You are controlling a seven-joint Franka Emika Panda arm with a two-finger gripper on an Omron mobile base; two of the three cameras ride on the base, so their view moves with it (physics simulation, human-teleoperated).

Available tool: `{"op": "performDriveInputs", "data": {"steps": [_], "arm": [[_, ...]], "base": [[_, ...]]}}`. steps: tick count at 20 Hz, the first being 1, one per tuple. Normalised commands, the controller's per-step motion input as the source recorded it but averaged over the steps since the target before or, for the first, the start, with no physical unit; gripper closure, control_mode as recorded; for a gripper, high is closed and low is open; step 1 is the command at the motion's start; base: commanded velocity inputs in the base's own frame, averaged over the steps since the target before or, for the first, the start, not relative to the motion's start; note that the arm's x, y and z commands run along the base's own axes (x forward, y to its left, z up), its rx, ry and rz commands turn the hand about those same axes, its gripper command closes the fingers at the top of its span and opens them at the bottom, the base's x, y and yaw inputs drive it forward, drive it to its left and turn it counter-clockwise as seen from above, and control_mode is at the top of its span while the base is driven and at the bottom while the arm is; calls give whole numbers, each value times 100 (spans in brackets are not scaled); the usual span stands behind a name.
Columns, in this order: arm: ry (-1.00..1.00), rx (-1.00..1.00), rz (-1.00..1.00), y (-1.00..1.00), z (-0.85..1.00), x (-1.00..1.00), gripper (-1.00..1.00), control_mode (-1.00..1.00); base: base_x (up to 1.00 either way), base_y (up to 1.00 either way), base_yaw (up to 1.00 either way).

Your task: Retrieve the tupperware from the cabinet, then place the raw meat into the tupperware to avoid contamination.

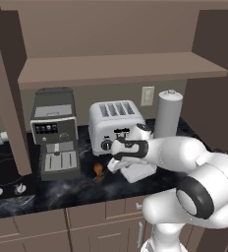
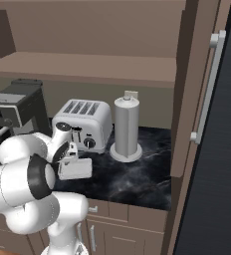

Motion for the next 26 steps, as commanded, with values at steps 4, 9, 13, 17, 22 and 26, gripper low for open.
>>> {"op": "performDriveInputs", "data": {"steps": [4, 9, 13, 17, 22, 26], "arm": [[8, 0, -1, 0, 36, 0, -100, -100], [8, -1, -1, 0, 38, -7, -100, -100], [10, -2, -2, 0, 36, -10, -100, -100], [10, -3, -3, 1, 31, -16, -100, -100], [10, -4, -8, 10, 17, -19, -100, -100], [8, -2, -10, 22, 11, -14, -100, -100]], "base": [[0, 0, 0], [0, 0, 0], [0, 0, 0], [0, 0, 0], [0, 0, 0], [0, 0, 0]]}}
